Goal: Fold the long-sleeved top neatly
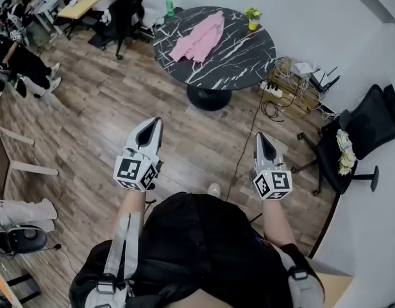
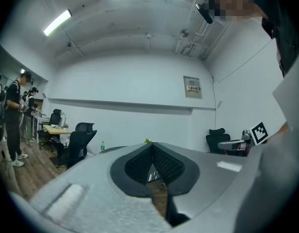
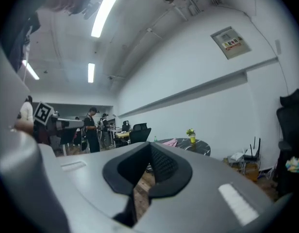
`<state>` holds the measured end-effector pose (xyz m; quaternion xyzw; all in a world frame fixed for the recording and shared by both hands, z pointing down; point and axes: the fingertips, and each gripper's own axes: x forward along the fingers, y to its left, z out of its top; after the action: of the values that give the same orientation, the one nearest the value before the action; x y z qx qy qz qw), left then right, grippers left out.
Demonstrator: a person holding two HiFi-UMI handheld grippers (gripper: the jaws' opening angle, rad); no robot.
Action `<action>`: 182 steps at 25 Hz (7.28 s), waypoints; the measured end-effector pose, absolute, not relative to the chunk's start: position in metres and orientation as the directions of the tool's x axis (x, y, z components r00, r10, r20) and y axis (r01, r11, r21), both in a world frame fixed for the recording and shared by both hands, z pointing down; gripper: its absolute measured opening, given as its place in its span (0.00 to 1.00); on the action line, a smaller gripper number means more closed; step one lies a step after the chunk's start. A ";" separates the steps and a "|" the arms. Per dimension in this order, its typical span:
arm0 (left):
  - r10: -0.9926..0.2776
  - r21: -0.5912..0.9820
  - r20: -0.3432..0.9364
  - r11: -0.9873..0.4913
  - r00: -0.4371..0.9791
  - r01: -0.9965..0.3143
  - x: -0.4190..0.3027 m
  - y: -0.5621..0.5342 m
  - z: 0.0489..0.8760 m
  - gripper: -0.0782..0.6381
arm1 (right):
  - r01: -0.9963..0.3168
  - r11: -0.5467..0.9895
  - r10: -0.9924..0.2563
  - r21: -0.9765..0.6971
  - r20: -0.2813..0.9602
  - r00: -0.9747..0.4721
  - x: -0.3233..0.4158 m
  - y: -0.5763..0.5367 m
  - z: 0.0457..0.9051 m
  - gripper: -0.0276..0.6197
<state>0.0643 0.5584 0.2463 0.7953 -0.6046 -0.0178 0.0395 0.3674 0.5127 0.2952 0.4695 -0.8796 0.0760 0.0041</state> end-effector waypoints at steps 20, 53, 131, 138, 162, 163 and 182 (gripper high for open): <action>-0.971 0.099 0.054 -0.225 0.231 -0.969 0.140 0.505 0.251 0.66 | -0.790 0.581 -0.801 -0.197 0.035 -0.598 0.449 0.468 0.292 0.69; -0.938 0.065 0.111 -0.323 0.328 -0.944 0.020 0.281 0.282 0.62 | -0.798 0.573 -0.800 -0.186 0.085 -0.594 0.300 0.264 0.294 0.50; -0.580 0.131 0.706 -0.457 0.407 -0.880 -0.028 0.026 0.578 0.43 | -0.773 0.519 -0.572 -0.364 0.525 -0.631 0.078 -0.221 0.507 0.33; -0.552 0.139 0.722 -0.476 0.418 -0.868 -0.025 0.023 0.587 0.42 | -0.819 0.507 -0.556 -0.270 0.624 -0.549 0.058 -0.248 0.545 0.32; -0.540 0.240 0.691 -0.455 0.480 -0.858 -0.058 0.015 0.562 0.13 | -0.840 0.515 -0.580 -0.171 0.652 -0.488 0.023 -0.287 0.545 0.08; -0.550 0.247 0.687 -0.438 0.475 -0.864 -0.065 0.013 0.559 0.13 | -0.834 0.524 -0.582 -0.176 0.641 -0.501 0.014 -0.290 0.540 0.08; -0.585 0.250 0.723 -0.275 0.368 -0.928 -0.201 -0.010 0.557 0.13 | -0.751 0.622 -0.532 -0.222 0.583 -0.614 -0.159 -0.308 0.534 0.08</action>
<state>-0.2009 -0.0096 0.5565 0.7562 -0.5005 0.2561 0.3348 -0.1593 -0.3076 0.5343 0.3692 -0.8686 0.2292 0.2380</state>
